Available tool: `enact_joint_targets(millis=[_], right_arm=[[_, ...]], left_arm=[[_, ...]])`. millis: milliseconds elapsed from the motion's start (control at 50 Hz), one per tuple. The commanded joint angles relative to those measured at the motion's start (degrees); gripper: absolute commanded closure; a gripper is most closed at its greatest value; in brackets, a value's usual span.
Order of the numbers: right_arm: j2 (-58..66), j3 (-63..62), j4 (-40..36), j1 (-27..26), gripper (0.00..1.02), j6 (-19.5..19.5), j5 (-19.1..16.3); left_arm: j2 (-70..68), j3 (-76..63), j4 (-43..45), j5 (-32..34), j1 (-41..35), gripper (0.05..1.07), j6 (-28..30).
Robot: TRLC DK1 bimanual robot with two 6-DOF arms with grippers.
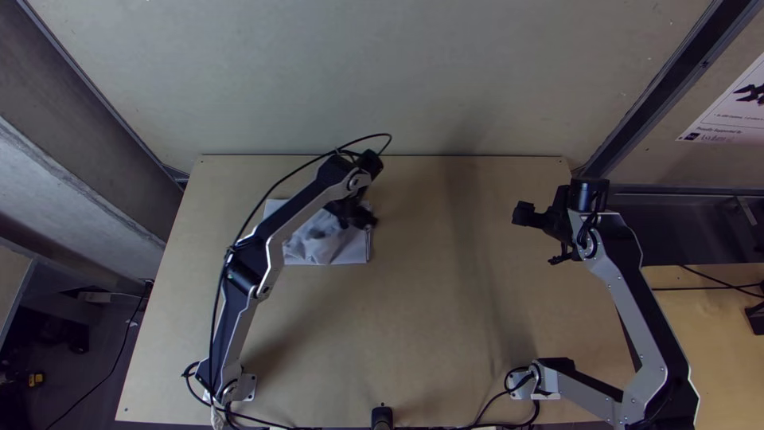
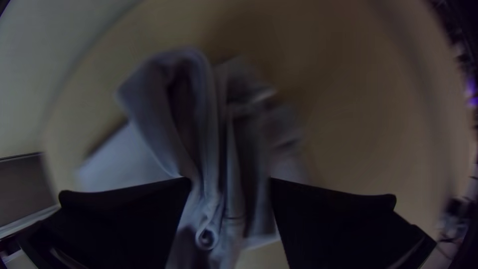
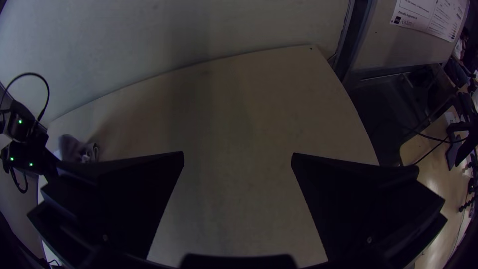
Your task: Fold the t-shirt
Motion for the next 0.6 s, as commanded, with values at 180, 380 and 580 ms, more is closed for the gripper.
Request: enact_joint_targets(millis=[180,380,580], right_arm=[[-1.3,-2.5,1.3,1.2,0.03,1.0,0.2],[-1.3,-1.8,2.2,1.7,0.03,1.0,0.2],[-0.3,3.6,4.3,0.3,0.03,-1.0,0.3]], left_arm=[[0.8,5.2,11.1,23.4,-1.1,0.10,-11.4],[-1.0,3.8,9.2,23.5,0.0,0.10,-10.1],[-5.3,1.5,9.1,22.8,2.2,0.10,-7.7]])
